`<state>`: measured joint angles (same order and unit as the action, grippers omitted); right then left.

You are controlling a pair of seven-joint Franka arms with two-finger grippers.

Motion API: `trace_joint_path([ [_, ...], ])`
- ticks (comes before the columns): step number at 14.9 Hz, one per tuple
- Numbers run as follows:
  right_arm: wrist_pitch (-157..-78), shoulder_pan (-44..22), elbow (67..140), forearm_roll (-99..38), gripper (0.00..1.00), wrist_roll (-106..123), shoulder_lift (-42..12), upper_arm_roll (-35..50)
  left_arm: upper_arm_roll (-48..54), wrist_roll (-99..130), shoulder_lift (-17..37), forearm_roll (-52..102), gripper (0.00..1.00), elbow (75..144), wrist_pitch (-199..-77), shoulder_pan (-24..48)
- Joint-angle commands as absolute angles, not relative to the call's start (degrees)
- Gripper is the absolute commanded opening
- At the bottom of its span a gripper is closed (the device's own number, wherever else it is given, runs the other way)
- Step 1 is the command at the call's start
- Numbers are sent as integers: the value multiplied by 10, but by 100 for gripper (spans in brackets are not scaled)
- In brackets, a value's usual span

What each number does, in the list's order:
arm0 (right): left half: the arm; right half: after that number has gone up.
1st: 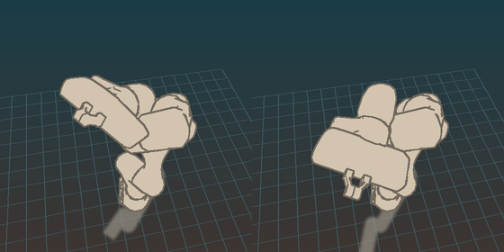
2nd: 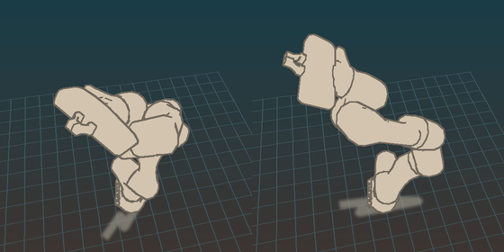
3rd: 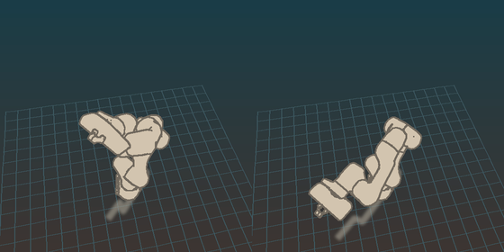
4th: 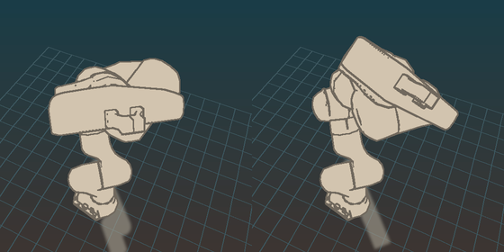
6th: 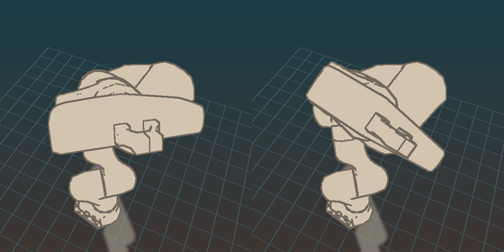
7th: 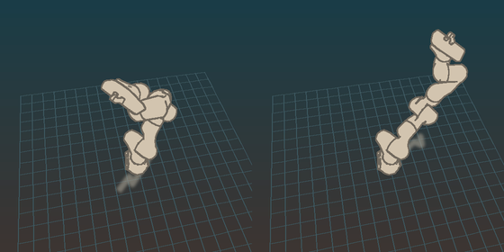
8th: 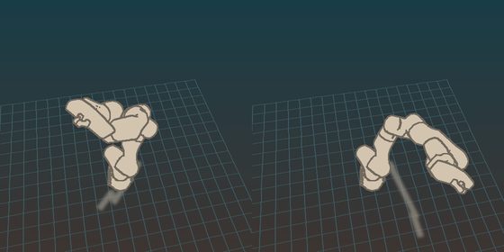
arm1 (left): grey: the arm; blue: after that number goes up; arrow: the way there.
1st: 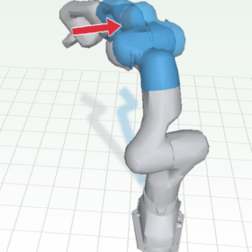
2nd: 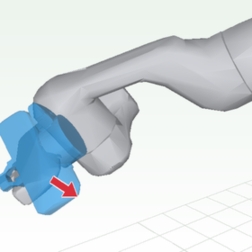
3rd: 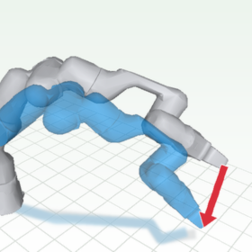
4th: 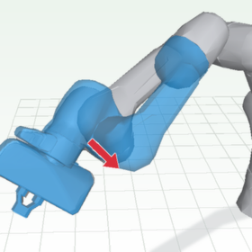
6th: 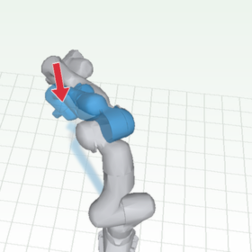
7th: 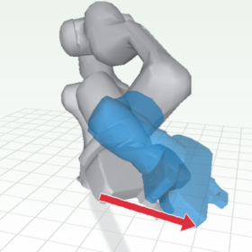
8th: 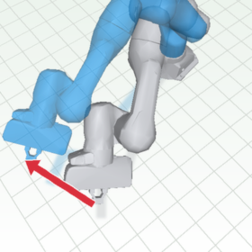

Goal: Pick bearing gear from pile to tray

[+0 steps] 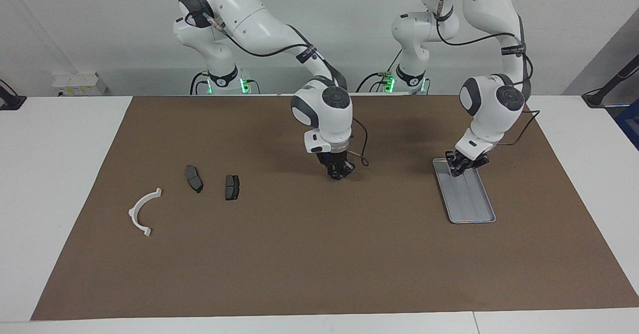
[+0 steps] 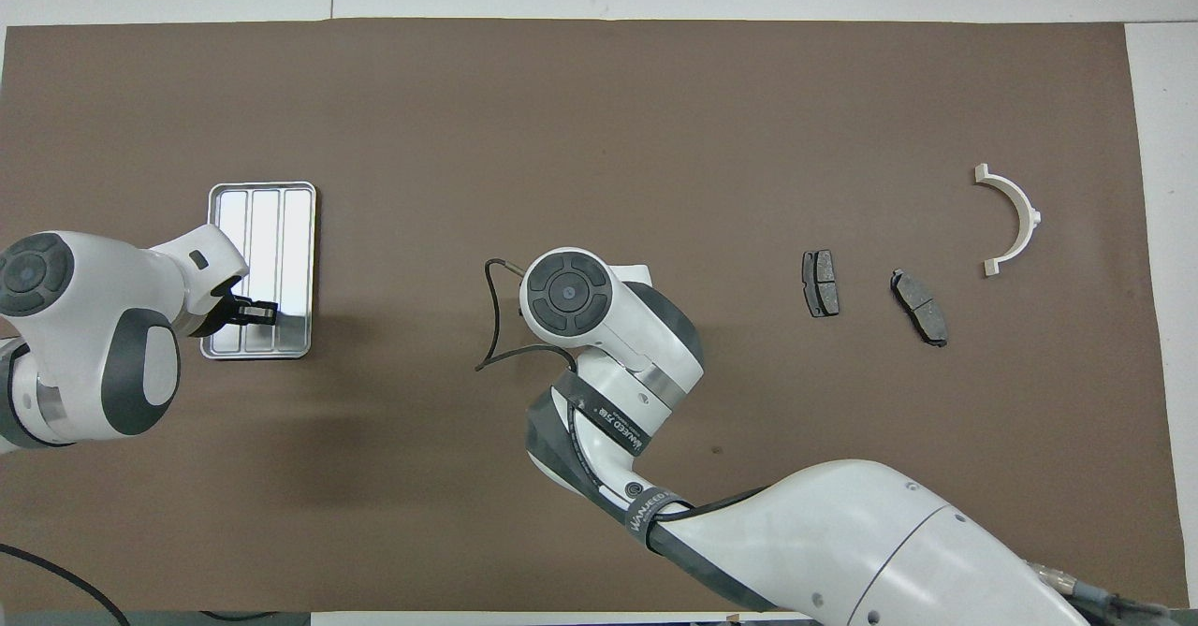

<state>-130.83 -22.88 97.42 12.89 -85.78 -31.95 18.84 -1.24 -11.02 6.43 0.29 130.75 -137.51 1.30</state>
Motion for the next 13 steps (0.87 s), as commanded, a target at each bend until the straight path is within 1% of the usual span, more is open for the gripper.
trace_joint_path([
  [1, -1317, -225, 973, 143, 4, -878, -321, 189, -18, -107, 65, 8, 0, 1317, -1390, 22],
  [2, -1315, -223, 971, 143, 68, -888, -321, 188, -18, -110, 65, 7, 0, 1317, -1389, 21],
  [3, -1308, -223, 966, 143, 100, -890, -320, 187, -18, -111, 64, 7, 0, 1317, -1386, 22],
  [4, -1305, -221, 963, 142, 100, -891, -320, 187, -18, -112, 64, 7, 0, 1316, -1384, 21],
  [5, -1303, -216, 962, 142, 100, -890, -318, 186, -18, -112, 64, 7, 27, 1315, -1383, 21],
  [6, -1300, -207, 958, 142, 100, -889, -316, 185, -19, -116, 65, 7, 56, 1312, -1383, 20],
  [7, -1286, -194, 945, 142, 100, -886, -315, 187, -19, -119, 65, 6, 76, 1309, -1379, 21],
  [8, -1258, -179, 926, 141, 100, -882, -309, 187, -18, -120, 64, 6, 85, 1296, -1365, 21],
  [10, -1217, -145, 903, 134, 100, -826, -288, 192, -17, -112, 63, 6, 87, 1244, -1300, 25],
  [11, -1204, -128, 904, 131, 100, -781, -270, 192, -17, -89, 64, 6, 88, 1215, -1269, 46],
  [12, -1190, -111, 904, 123, 100, -731, -255, 192, -18, -28, 64, 1, 93, 1203, -1258, 80],
  [13, -1174, -92, 903, 110, 100, -676, -239, 191, -18, 56, 63, -26, 100, 1201, -1258, 122],
])
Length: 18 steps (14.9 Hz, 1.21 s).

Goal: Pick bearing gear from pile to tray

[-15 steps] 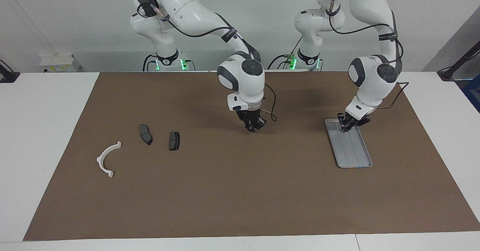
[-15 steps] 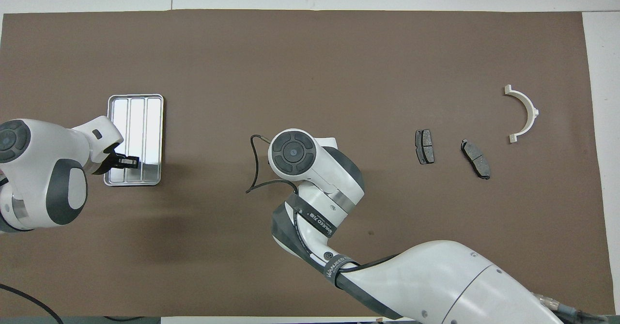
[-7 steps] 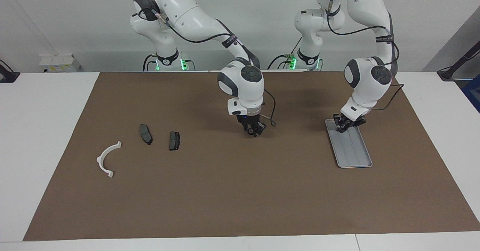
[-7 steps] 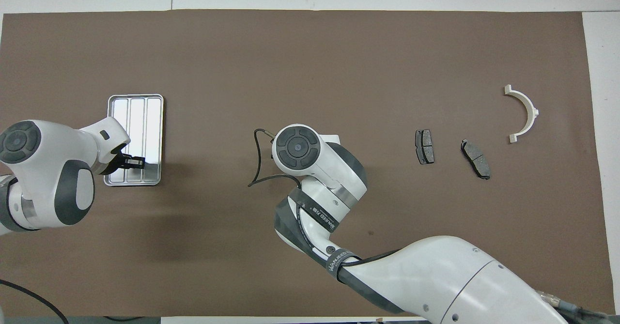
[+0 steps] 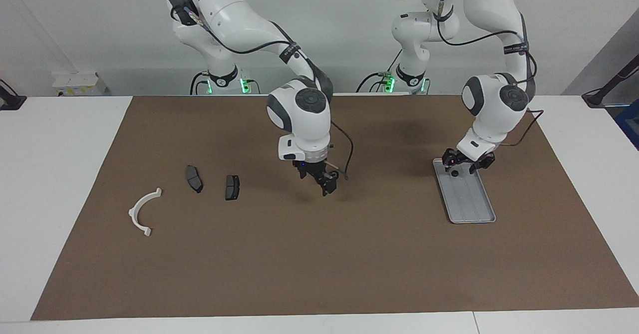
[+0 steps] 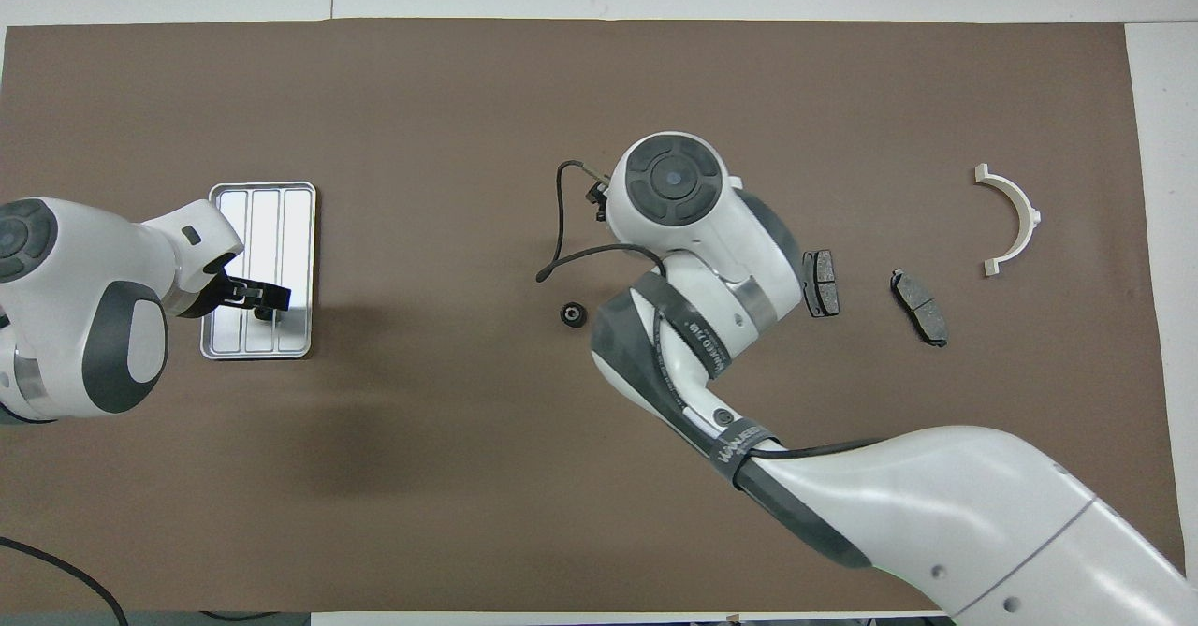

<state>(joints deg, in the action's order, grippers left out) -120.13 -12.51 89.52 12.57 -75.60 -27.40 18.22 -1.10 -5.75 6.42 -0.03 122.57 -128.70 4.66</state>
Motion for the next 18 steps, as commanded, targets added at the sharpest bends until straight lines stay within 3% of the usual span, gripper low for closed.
trace_joint_path([
  [1, -1160, -73, 903, 99, 100, -617, -224, 191, -16, 148, 64, -73, 100, 1199, -1266, 159],
  [5, -1108, 16, 903, 75, 100, -342, -177, 191, -11, 357, 69, -75, 100, 1197, -1273, 295],
  [9, -1081, 94, 903, 70, 100, -176, -156, 191, -12, 463, 152, -45, 100, 1124, -1277, 387],
  [13, -1077, 116, 904, 70, 100, -154, -144, 190, -11, 477, 218, -28, 100, 1103, -1352, 396],
  [18, -1077, 124, 909, 70, 100, -139, -139, 191, -11, 474, 222, -27, 100, 1119, -1383, 395],
])
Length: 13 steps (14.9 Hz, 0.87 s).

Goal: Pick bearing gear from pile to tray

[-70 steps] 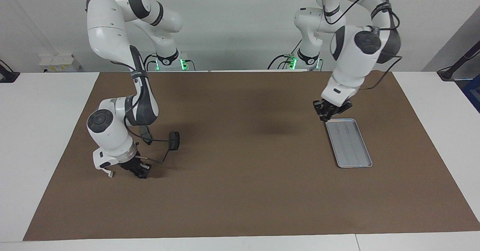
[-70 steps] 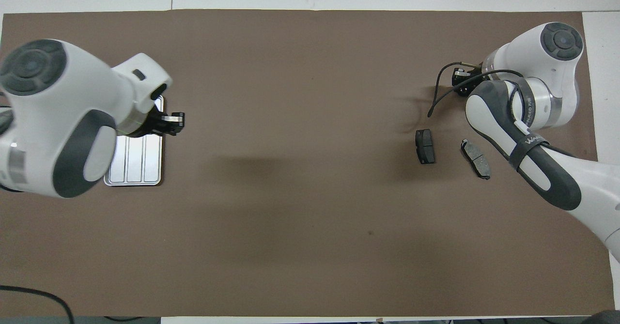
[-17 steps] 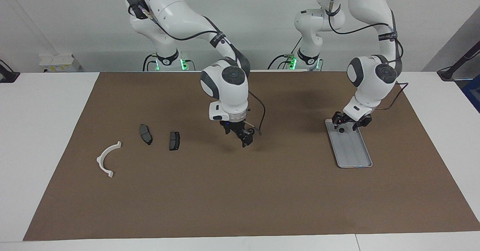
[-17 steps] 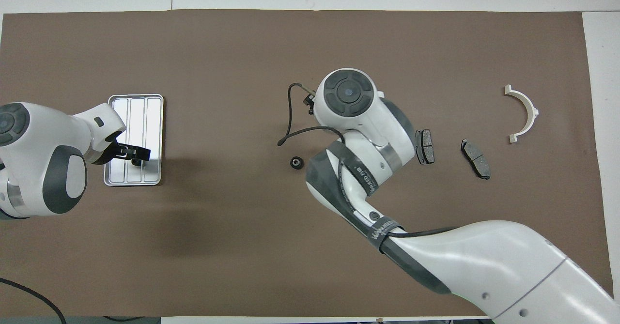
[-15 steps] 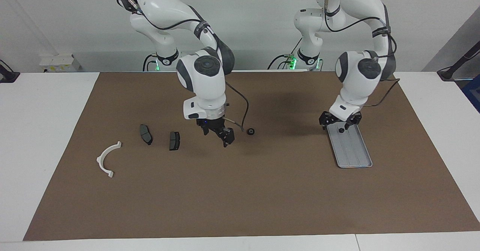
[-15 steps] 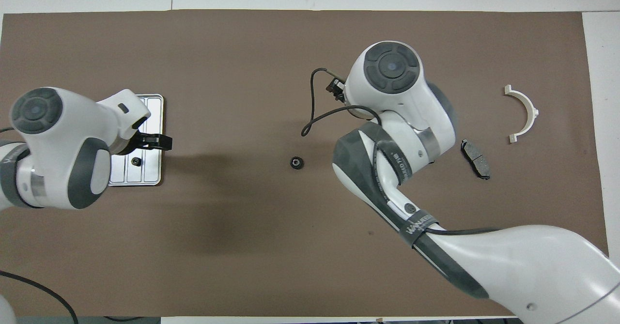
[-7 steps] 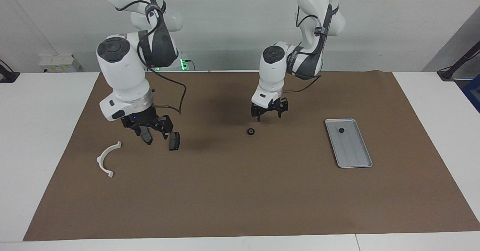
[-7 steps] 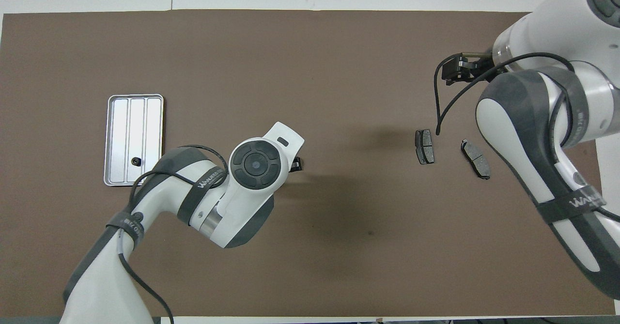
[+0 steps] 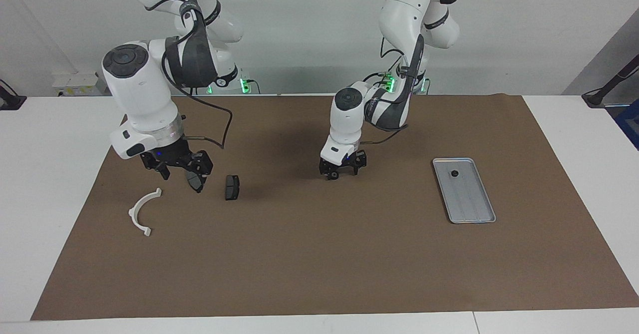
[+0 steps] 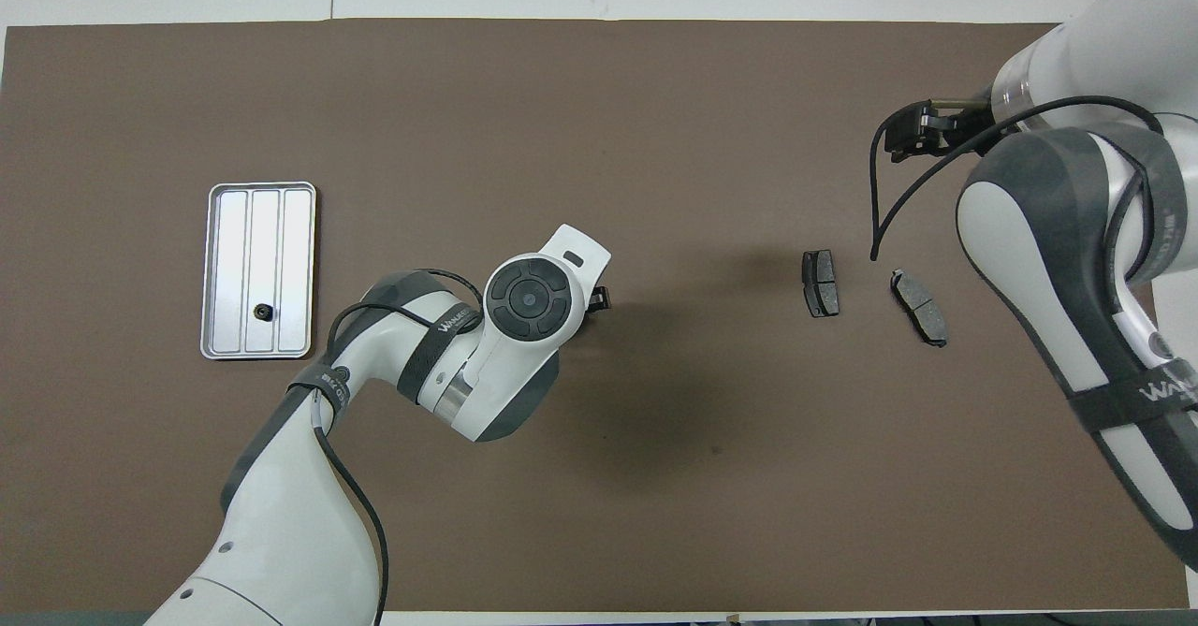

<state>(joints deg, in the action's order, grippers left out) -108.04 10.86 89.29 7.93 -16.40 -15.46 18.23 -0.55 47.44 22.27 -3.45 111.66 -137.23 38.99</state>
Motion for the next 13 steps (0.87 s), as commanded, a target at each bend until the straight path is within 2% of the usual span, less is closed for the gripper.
trace_joint_path([
  [1, -1077, 124, 909, 70, 100, -120, -138, 188, -11, 475, 222, -27, 100, 1119, -1382, 395],
  [3, -1075, 106, 909, 56, 100, -81, -124, 161, -11, 476, 222, -26, 99, 1119, -1377, 396],
  [6, -1068, -30, 915, -18, 100, -30, -97, -7, -11, 480, 221, -20, 99, 1118, -1364, 410],
  [10, -1020, -35, 946, -24, 100, 3, -27, -23, -11, 480, 220, -13, 96, 1117, -1357, 424],
  [11, -997, -38, 949, -18, 100, 3, -12, -28, -11, 480, 220, -13, 89, 1117, -1358, 424],
  [13, -954, -38, 950, -12, 100, 12, 13, -31, -11, 479, 220, -13, 55, 1117, -1355, 422],
])
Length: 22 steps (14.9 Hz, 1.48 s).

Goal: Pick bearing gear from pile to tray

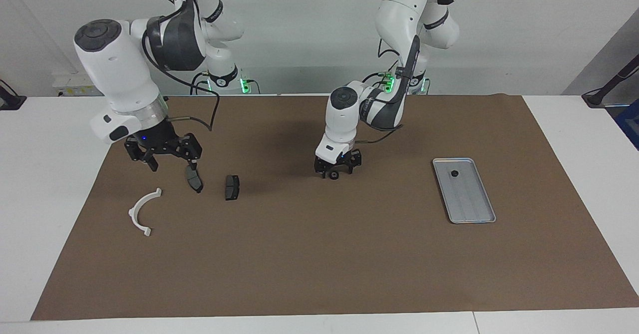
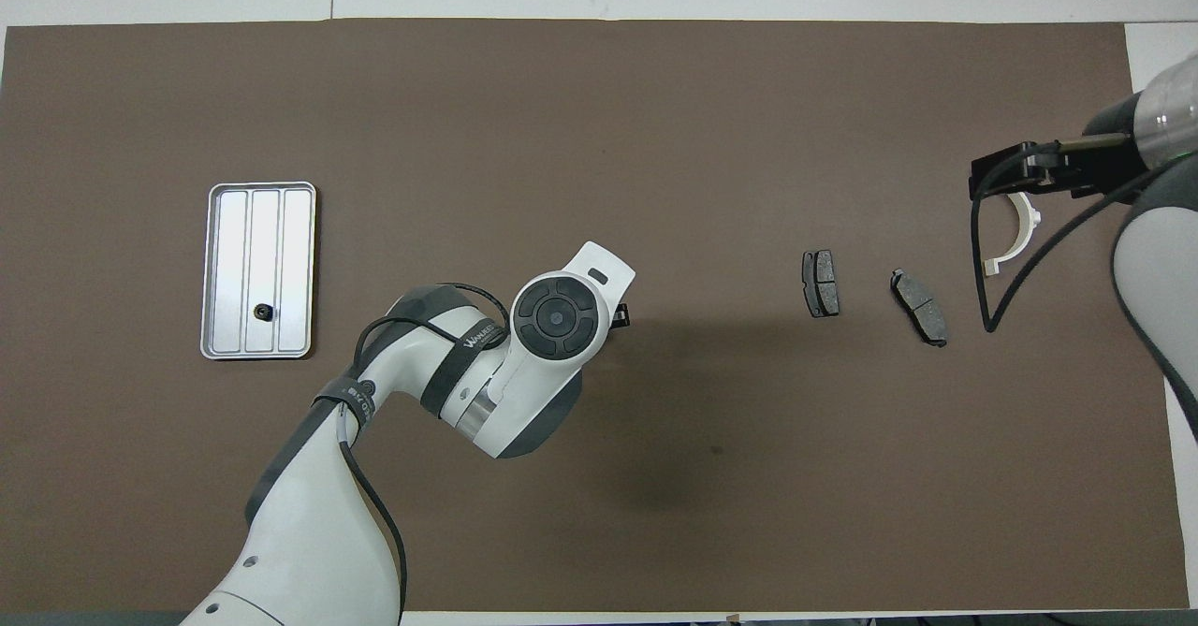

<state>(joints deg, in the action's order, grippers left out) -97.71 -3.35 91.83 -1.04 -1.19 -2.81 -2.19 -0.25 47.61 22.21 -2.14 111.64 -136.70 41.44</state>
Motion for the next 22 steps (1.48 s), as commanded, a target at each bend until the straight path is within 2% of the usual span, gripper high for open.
trace_joint_path([
  [1, -939, -40, 951, -7, 100, 26, 24, -31, -11, 478, 220, -13, 35, 1115, -1354, 420],
  [2, -929, -42, 953, 2, 100, 36, 38, -31, -11, 478, 220, -13, 12, 1114, -1354, 418],
  [3, -919, -46, 954, 10, 100, 36, 51, -31, -11, 477, 221, -14, 0, 1114, -1351, 417],
  [8, -896, -44, 956, 14, 100, 35, 58, -30, -16, 474, 221, -18, 0, 1100, -1330, 414],
  [10, -897, -33, 956, 18, 100, 40, 57, -26, -17, 455, 215, -21, 0, 1070, -1276, 392],
  [11, -899, -33, 956, 32, 100, 40, 56, -24, -16, 431, 208, -21, 0, 1056, -1245, 374],
  [13, -902, -36, 956, 54, 100, 40, 56, -19, -16, 379, 157, -18, 0, 1055, -1202, 342],
  [17, -899, -35, 956, 47, 100, 34, 56, -17, -15, 229, 78, -13, 0, 1057, -1121, 230],
  [22, -896, -33, 956, 36, 100, 33, 56, -17, -15, -45, 62, 0, 0, 1080, -1113, 65],
])
